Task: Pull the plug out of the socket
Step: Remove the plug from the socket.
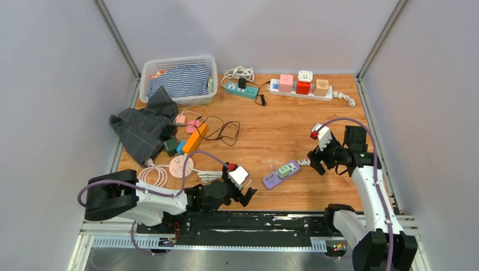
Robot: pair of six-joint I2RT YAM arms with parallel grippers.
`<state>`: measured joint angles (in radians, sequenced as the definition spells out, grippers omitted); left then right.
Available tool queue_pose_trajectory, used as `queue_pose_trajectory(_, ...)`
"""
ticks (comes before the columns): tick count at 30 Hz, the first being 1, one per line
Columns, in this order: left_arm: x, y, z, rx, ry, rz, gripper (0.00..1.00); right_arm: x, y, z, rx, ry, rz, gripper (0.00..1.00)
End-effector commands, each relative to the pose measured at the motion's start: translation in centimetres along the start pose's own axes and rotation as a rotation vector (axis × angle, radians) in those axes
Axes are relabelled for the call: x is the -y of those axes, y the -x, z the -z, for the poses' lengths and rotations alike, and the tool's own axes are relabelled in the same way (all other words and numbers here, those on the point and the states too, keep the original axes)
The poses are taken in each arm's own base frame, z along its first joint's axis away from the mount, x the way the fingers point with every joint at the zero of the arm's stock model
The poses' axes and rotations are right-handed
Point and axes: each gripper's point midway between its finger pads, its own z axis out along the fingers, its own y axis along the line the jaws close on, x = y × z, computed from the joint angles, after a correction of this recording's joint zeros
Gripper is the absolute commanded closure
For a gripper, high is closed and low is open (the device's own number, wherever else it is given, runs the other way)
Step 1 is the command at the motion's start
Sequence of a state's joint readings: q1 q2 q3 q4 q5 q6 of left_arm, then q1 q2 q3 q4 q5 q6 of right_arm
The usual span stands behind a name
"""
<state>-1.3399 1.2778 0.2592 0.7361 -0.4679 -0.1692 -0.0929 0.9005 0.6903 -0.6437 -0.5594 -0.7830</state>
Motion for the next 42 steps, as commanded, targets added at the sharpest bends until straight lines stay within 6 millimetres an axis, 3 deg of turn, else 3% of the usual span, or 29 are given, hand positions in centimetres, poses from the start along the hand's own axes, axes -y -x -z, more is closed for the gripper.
queue_pose_trajectory(1, 0.7, 4.6, 0.8, 0.205, -0.039, 0.115, 0.0, -1.1, -0.5, 0.1, 0.011, 0.048, -0.026, 0.19)
queue_pose_trajectory(13, 2.3, 3.1, -0.8, 0.147, -0.078, 0.106, 0.0, -1.5, -0.6, 0.0, 0.02, 0.076, -0.033, 0.19)
queue_pose_trajectory(25, 2.1, 4.9, 0.9, 0.345, -0.14, 0.134, 0.0, -1.7, -0.7, -0.1, 0.027, 0.087, -0.034, 0.16)
queue_pose_trajectory(34, 5.2, 4.8, -4.4, 0.327, -0.162, 0.096, 0.02, -1.9, -0.5, 0.0, 0.038, 0.095, -0.029, 0.16)
queue_pose_trajectory(39, 5.6, 3.7, -8.3, 0.231, -0.16, 0.168, 0.16, -2.0, -0.3, 0.1, 0.045, 0.1, -0.026, 0.16)
queue_pose_trajectory(42, 5.6, 3.0, -9.6, 0.2, -0.152, 0.178, 0.19, -2.1, -0.2, 0.1, 0.05, 0.102, -0.022, 0.16)
